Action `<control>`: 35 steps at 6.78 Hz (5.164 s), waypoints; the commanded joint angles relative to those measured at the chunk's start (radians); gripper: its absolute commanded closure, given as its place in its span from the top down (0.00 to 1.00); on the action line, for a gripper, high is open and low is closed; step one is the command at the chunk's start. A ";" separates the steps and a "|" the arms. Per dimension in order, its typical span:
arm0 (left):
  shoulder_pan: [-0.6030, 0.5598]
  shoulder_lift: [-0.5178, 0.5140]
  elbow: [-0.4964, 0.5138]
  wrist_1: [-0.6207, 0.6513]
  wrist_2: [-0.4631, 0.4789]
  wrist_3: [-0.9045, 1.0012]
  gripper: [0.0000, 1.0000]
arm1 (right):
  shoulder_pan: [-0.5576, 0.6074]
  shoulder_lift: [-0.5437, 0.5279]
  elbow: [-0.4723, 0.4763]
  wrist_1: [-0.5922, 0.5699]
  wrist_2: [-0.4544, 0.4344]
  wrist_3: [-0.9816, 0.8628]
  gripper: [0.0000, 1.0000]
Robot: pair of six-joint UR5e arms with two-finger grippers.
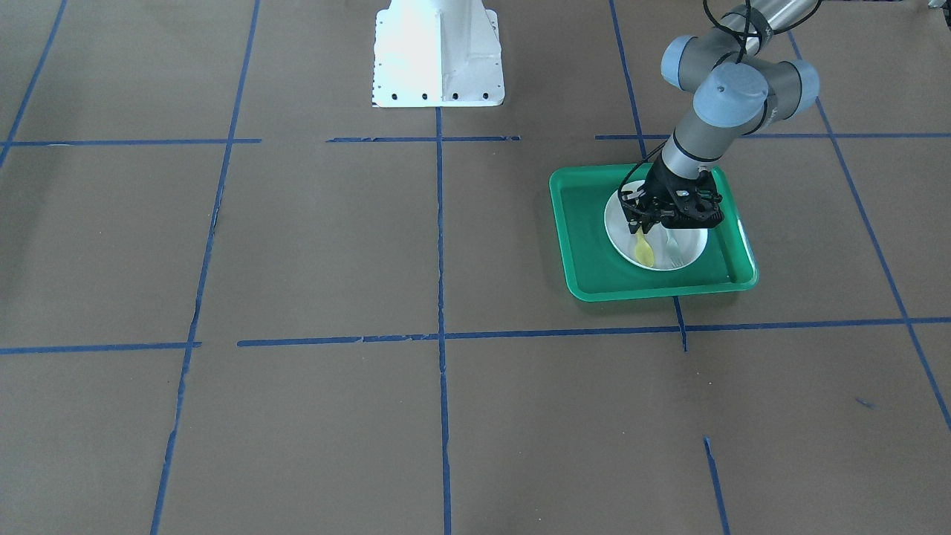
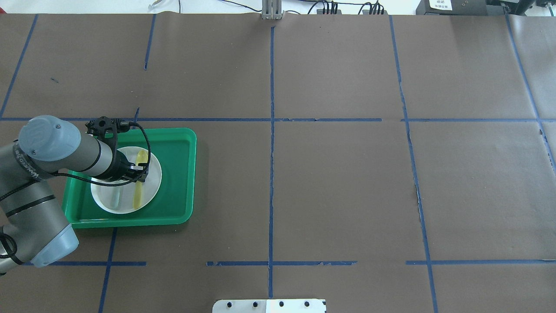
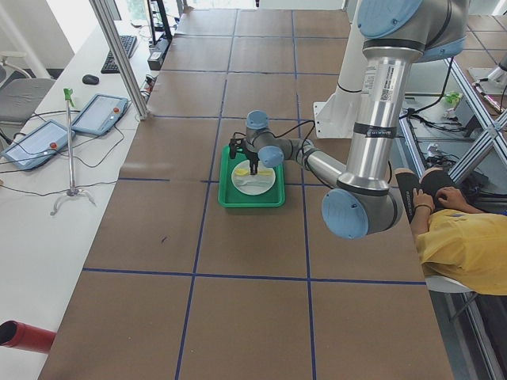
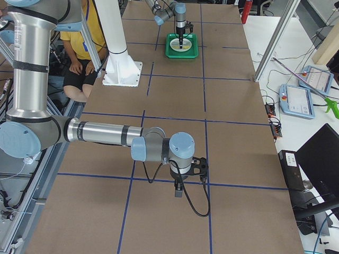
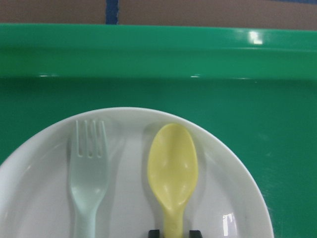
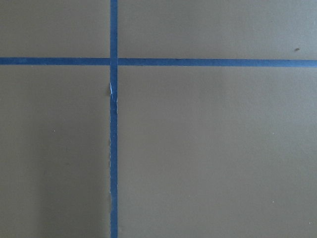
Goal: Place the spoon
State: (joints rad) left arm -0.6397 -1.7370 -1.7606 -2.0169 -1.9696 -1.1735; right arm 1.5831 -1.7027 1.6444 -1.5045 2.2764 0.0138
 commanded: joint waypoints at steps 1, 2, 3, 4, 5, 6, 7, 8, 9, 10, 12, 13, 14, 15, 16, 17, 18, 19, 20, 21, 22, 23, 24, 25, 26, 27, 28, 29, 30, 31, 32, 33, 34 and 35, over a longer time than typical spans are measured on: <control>-0.003 0.002 -0.011 0.006 -0.002 0.000 0.00 | 0.000 0.000 0.000 0.000 0.000 0.000 1.00; -0.020 0.007 -0.049 0.035 -0.003 0.005 0.00 | 0.000 0.000 0.000 0.000 0.000 0.000 1.00; -0.023 0.022 -0.132 0.103 -0.003 0.006 0.00 | 0.000 0.000 0.000 0.001 0.000 0.000 1.00; -0.018 -0.021 -0.152 0.203 -0.003 -0.001 0.00 | 0.000 0.000 0.000 0.000 0.000 0.000 1.00; -0.015 -0.088 -0.105 0.217 0.000 -0.041 0.00 | 0.000 0.000 0.000 0.000 0.000 0.000 1.00; 0.006 -0.160 -0.030 0.215 0.012 -0.099 0.00 | 0.000 0.000 0.000 0.000 0.000 0.000 1.00; 0.037 -0.191 0.001 0.213 0.061 -0.113 0.00 | 0.000 0.000 0.000 0.000 0.000 0.000 1.00; 0.041 -0.190 0.004 0.208 0.066 -0.112 0.00 | 0.000 0.000 0.000 0.000 0.000 0.000 1.00; 0.041 -0.191 0.003 0.208 0.067 -0.107 0.32 | 0.000 0.000 0.000 0.000 0.000 0.000 1.00; 0.041 -0.191 0.000 0.208 0.071 -0.106 0.99 | 0.000 0.000 0.000 0.000 0.000 0.000 1.00; 0.023 -0.181 -0.029 0.216 0.063 -0.088 1.00 | 0.000 0.000 0.000 0.000 0.000 0.000 1.00; -0.039 -0.159 -0.086 0.236 0.060 0.011 1.00 | 0.000 0.000 0.000 0.000 0.000 0.000 1.00; -0.128 -0.118 -0.156 0.318 0.034 0.172 1.00 | 0.000 0.000 0.000 0.000 0.000 0.000 1.00; -0.237 -0.072 -0.210 0.393 -0.062 0.351 1.00 | 0.000 0.000 0.000 0.000 0.000 0.000 1.00; -0.415 -0.020 -0.218 0.443 -0.133 0.582 1.00 | 0.000 0.000 0.000 0.000 0.000 0.000 1.00; -0.540 0.017 -0.197 0.545 -0.143 0.859 1.00 | 0.000 0.000 0.000 0.000 0.000 0.000 1.00; -0.680 0.027 -0.141 0.657 -0.144 1.151 1.00 | 0.000 0.000 0.000 0.000 0.000 0.000 1.00; -0.825 0.062 -0.064 0.668 -0.169 1.296 1.00 | 0.000 0.000 0.000 0.000 0.000 0.000 1.00; -0.878 0.136 -0.021 0.640 -0.216 1.310 1.00 | 0.000 0.000 0.000 0.000 0.000 0.000 1.00; -0.949 0.170 0.028 0.611 -0.277 1.315 1.00 | 0.000 0.000 0.000 0.000 0.000 0.000 1.00; -0.963 0.260 0.036 0.543 -0.340 1.404 1.00 | 0.000 0.000 0.000 0.000 0.000 0.000 1.00; -0.989 0.319 0.032 0.519 -0.389 1.407 1.00 | 0.000 0.000 0.000 0.001 0.000 -0.002 1.00; -0.991 0.320 0.033 0.518 -0.387 1.399 1.00 | 0.000 0.000 0.000 0.000 0.000 -0.002 1.00; -0.991 0.324 0.045 0.518 -0.382 1.402 1.00 | 0.000 0.000 0.000 0.000 0.000 0.000 1.00; -1.008 0.312 0.050 0.518 -0.384 1.402 1.00 | 0.000 0.000 0.000 0.000 0.000 0.000 1.00; -1.025 0.307 0.052 0.502 -0.384 1.404 1.00 | 0.000 0.000 0.000 0.000 0.000 -0.002 1.00; -1.025 0.309 0.055 0.477 -0.384 1.404 1.00 | 0.000 0.000 0.000 0.000 0.000 0.000 1.00; -1.025 0.310 0.056 0.477 -0.384 1.402 1.00 | 0.000 0.000 0.000 0.000 0.000 0.000 1.00; -1.025 0.310 0.056 0.477 -0.384 1.401 1.00 | 0.000 0.000 0.000 0.000 0.000 0.000 1.00; -1.025 0.310 0.056 0.477 -0.384 1.401 1.00 | 0.000 0.000 0.000 0.000 0.000 0.000 1.00; -1.025 0.310 0.056 0.477 -0.384 1.399 1.00 | 0.000 0.000 0.000 0.000 0.000 0.000 1.00; -1.025 0.309 0.055 0.477 -0.384 1.399 1.00 | 0.000 0.000 0.000 0.000 0.000 -0.002 1.00; -1.025 0.309 0.056 0.477 -0.385 1.399 1.00 | 0.000 0.000 0.000 0.000 0.000 0.000 1.00; -1.025 0.309 0.056 0.477 -0.385 1.399 1.00 | 0.000 0.000 0.000 0.000 0.000 0.000 1.00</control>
State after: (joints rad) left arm -1.6644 -1.4280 -1.7047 -1.5401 -2.3542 0.2256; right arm 1.5831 -1.7027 1.6444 -1.5048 2.2764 0.0135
